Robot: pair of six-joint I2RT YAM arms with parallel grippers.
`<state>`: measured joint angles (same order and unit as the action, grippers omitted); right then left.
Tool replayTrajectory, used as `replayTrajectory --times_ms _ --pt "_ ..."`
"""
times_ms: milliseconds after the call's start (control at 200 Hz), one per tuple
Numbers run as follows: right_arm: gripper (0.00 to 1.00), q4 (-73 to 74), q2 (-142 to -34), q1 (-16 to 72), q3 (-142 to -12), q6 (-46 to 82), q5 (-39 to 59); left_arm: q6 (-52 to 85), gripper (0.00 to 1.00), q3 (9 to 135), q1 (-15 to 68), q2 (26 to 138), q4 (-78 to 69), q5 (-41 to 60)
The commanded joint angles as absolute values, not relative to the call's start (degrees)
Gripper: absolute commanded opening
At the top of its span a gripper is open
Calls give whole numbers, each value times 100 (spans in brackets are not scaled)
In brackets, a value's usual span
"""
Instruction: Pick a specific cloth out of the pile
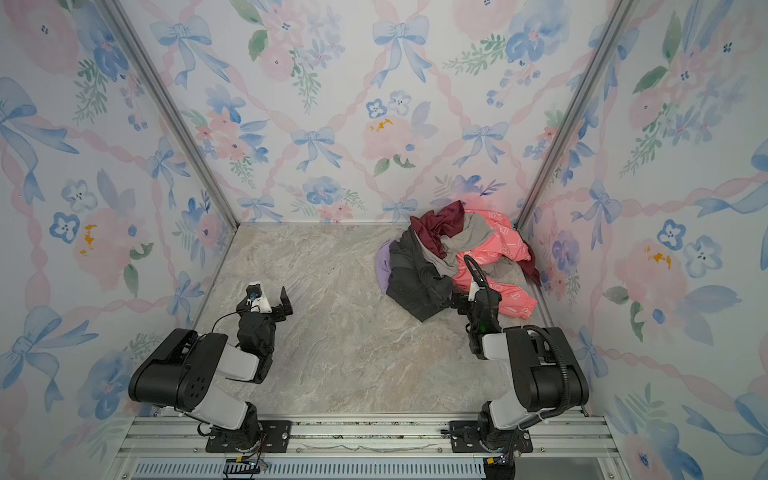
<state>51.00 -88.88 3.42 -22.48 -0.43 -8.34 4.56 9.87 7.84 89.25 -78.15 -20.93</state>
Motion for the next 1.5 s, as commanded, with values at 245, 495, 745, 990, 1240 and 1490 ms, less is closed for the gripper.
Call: replayTrajectory --times_ms 245,495,745,990,1240,1490 --pt "97 5159 -8868 341 -2259 4 -861 471 98 1009 782 8891 -7893 -2088" --pt "97 5159 -8868 335 -2254 8 -861 481 98 1006 761 8902 -7896 -2052" --pt "97 5133 -8868 360 -2273 0 -891 470 98 1030 812 8921 -7888 -2162" --pt "97 5145 -8868 352 -2266 7 -881 395 98 1023 998 8938 -7932 -2533" --pt "97 5155 -8868 351 -2259 9 -874 211 98 896 1228 8948 -8210 -2857" --pt "97 5268 -8832 473 -2184 -65 -1127 193 98 879 1300 8924 -8207 -2964"
